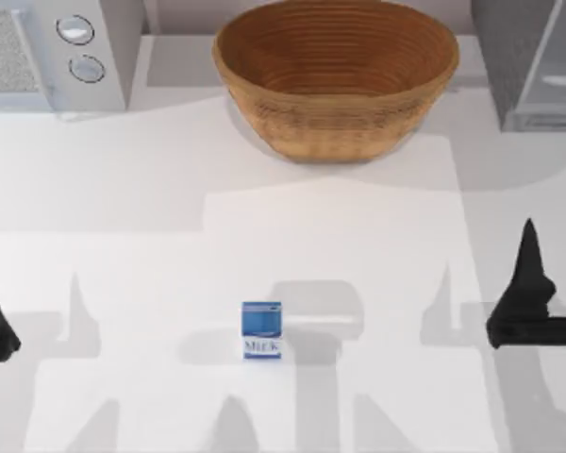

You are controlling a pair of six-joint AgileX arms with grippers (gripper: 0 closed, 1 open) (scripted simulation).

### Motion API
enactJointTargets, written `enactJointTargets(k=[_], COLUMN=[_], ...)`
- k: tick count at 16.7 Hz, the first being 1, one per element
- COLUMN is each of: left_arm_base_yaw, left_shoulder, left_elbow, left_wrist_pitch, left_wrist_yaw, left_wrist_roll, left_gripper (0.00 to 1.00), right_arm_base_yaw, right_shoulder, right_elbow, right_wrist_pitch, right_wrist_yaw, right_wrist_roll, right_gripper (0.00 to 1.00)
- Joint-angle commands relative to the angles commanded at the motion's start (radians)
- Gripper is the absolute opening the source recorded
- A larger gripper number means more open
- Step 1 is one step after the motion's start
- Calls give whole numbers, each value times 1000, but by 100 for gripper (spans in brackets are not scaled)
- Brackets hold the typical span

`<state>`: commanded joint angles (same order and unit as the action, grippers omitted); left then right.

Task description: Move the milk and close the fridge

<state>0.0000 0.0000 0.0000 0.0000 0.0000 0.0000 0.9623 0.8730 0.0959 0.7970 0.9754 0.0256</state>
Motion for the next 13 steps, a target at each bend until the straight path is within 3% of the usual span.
enactJointTargets(k=[4, 13], left_arm_base_yaw=[0, 0], left_shoulder=[0, 0], left_elbow=[0, 0], left_wrist_pitch=[0, 0], left_wrist_yaw=[0, 0], left_wrist_roll=[0, 0], left_gripper=[100, 100], right_arm_base_yaw=[94, 317], right_shoulder=[275, 1196], right_elbow=[158, 606], right_wrist_pitch=[141, 508], right_wrist_yaw=[95, 332], right_wrist_roll=[10, 26], right_gripper=[100, 100])
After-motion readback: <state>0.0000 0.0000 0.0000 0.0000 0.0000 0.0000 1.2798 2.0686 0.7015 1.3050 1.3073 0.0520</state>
